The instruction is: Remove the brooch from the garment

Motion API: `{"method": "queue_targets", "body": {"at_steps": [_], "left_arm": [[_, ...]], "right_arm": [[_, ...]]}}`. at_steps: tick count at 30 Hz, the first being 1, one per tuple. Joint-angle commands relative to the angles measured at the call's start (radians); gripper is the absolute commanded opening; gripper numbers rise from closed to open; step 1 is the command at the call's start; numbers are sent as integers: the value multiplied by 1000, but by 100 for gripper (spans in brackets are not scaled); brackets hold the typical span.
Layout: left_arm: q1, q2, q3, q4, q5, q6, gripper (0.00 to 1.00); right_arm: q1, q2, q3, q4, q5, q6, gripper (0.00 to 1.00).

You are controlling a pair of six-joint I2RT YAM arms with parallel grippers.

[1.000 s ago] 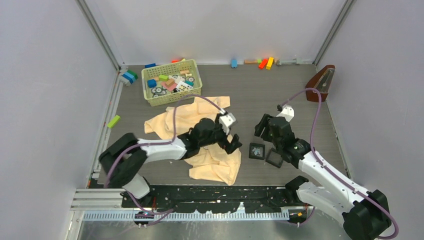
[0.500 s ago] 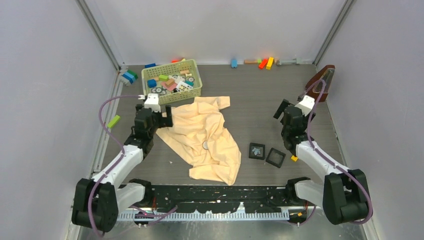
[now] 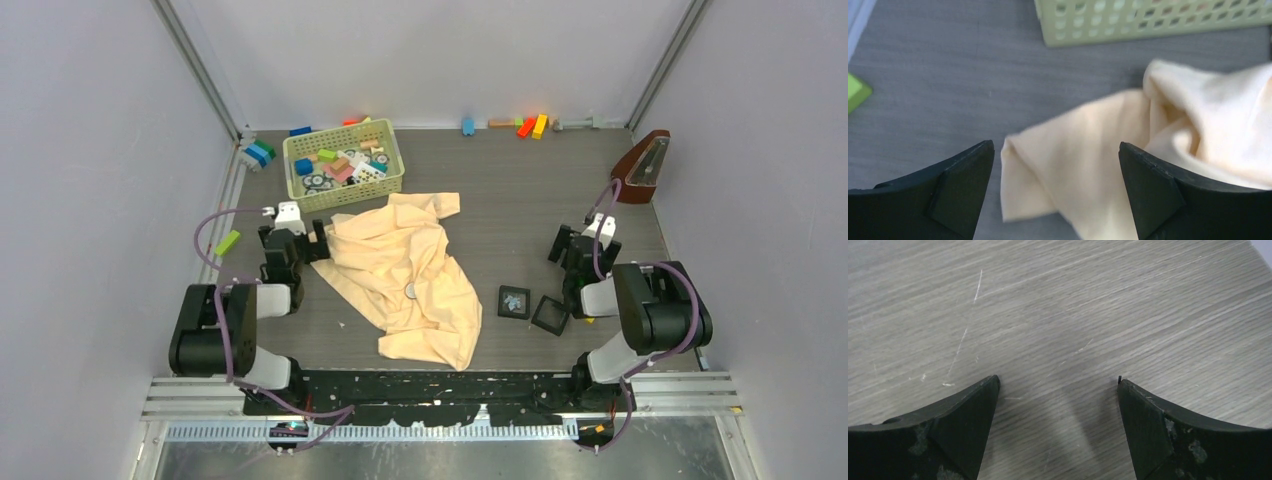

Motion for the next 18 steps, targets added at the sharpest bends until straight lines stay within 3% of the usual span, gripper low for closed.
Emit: {"method": "queue_targets", "body": {"at_steps": [1,4,6,9,11,18], "left_arm": [[6,176,-60,494,35,21,98],[3,123,-6,288,25,13,100],[-3,155,-20,376,66,35,100],[-3,140,26,257,162,78,100],[-3,149,1,323,159,70,100],[-3,148,15,290,182,84,100]], "right_arm": [[-28,18,72,141,-104,6,93],[-35,18,81,120,-113,11,93],[-35,12,83,105,-112,13,97],[-35,15,78,120,-108,9,100],[-35,15,78,124,-109,9,100],[-35,15,77,123,-110,10,100]]}}
